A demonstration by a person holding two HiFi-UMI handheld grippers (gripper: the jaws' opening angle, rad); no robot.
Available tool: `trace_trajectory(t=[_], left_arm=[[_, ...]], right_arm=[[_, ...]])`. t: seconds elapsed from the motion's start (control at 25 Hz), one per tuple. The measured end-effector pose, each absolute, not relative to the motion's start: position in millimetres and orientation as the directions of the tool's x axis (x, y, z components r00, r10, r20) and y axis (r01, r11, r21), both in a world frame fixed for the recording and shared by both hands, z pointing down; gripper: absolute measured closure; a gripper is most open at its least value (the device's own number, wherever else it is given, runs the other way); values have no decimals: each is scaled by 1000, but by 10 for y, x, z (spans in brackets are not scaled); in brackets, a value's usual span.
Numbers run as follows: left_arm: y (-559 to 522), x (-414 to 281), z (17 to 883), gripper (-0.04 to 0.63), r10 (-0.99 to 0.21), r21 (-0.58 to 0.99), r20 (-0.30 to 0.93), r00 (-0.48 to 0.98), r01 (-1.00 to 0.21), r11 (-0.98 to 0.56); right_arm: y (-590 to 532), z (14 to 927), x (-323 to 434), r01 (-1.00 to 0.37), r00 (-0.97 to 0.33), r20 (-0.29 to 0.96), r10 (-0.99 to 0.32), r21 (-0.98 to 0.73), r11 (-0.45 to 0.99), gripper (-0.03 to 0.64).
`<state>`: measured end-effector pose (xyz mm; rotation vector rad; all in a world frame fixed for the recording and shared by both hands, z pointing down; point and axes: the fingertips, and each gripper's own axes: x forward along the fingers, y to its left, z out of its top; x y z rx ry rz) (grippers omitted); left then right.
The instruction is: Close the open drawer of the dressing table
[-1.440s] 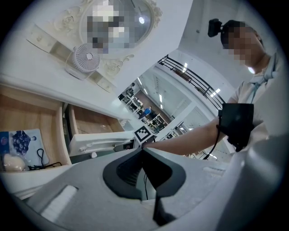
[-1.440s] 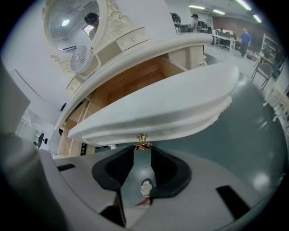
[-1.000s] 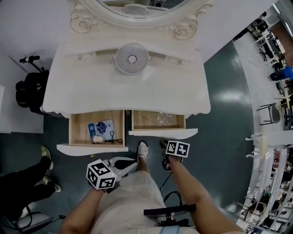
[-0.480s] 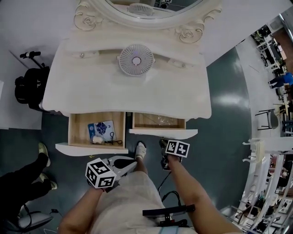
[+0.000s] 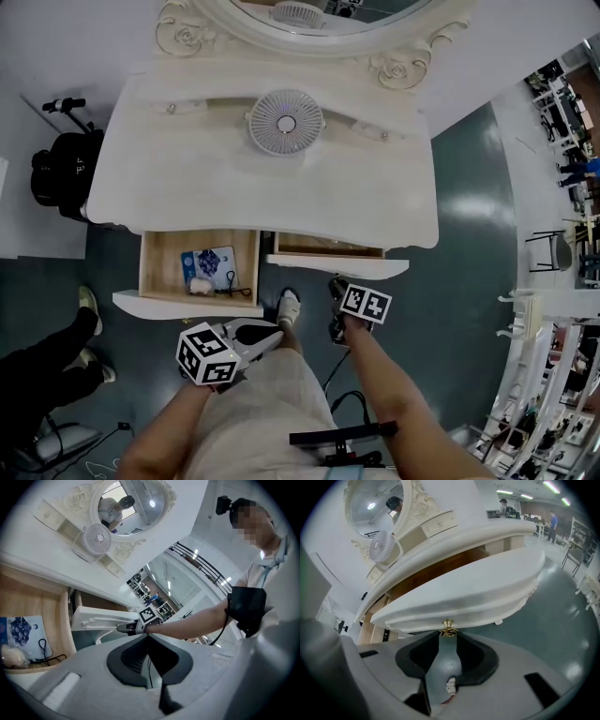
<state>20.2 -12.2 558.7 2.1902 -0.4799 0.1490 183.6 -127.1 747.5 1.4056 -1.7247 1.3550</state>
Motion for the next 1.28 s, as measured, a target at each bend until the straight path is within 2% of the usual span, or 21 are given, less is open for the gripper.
trace_trajectory(t=[1.28], left_arm=[[-284, 354, 5614, 591, -312, 720, 293, 904, -423, -550]], right_arm=[[-1651, 7467, 1790, -907, -370, 807, -459, -420, -7, 497]])
